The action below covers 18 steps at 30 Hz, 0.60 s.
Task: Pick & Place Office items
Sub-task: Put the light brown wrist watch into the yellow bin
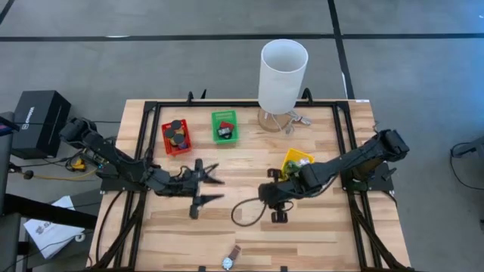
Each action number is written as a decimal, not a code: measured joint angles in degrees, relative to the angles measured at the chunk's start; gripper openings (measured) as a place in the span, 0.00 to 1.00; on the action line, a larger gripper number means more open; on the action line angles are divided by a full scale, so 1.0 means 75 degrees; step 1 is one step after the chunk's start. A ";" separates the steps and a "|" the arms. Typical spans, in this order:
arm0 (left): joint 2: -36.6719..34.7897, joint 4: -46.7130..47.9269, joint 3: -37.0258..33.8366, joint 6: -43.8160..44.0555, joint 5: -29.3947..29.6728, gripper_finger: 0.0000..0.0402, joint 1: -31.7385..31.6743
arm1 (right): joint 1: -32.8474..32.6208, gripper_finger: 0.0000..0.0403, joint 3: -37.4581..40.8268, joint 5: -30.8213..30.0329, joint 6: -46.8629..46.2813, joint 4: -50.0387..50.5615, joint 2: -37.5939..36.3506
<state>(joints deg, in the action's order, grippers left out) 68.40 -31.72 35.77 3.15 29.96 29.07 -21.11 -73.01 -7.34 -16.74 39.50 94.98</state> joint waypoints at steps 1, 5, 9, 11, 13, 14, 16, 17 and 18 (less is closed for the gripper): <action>0.0000 0.0027 0.0000 0.0057 -0.0220 0.44 0.0076 | -0.0072 0.20 0.0000 -0.0003 0.0161 -0.0368 0.0000; 0.0000 0.0175 0.0003 0.0077 -0.0733 0.44 0.0399 | -0.0378 0.20 0.0000 -0.0003 0.0722 -0.1652 0.0000; 0.0000 0.0341 0.0003 0.0078 -0.0808 0.44 0.0688 | -0.0777 0.20 0.0000 0.0000 0.1320 -0.2655 0.0000; 0.0000 0.0476 0.0003 0.0077 -0.0808 0.44 0.0821 | -0.0964 0.20 -0.0001 0.0000 0.1441 -0.3008 0.0055; 0.0000 0.0483 0.0003 0.0077 -0.0808 0.44 0.0926 | -0.1094 0.20 -0.0008 -0.0005 0.1549 -0.3296 0.0199; 0.0000 0.0483 0.0003 0.0077 -0.0808 0.44 0.0958 | -0.1157 0.20 0.0015 0.0000 0.1641 -0.3321 0.0264; 0.0000 0.0495 0.0003 0.0078 -0.0808 0.44 0.0999 | -0.1241 0.20 -0.0007 -0.0003 0.1835 -0.3809 0.0508; 0.0000 0.0495 0.0003 0.0078 -0.0808 0.44 0.1018 | -0.1240 0.20 -0.0012 -0.0003 0.1999 -0.3961 0.0650; 0.0000 0.0492 0.0003 0.0078 -0.0810 0.44 0.1021 | -0.1240 0.20 -0.0010 0.0002 0.2171 -0.4115 0.0821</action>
<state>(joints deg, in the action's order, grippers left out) 68.40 -28.03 35.79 3.73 23.89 36.73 -30.41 -73.09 -7.32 -0.46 8.64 101.13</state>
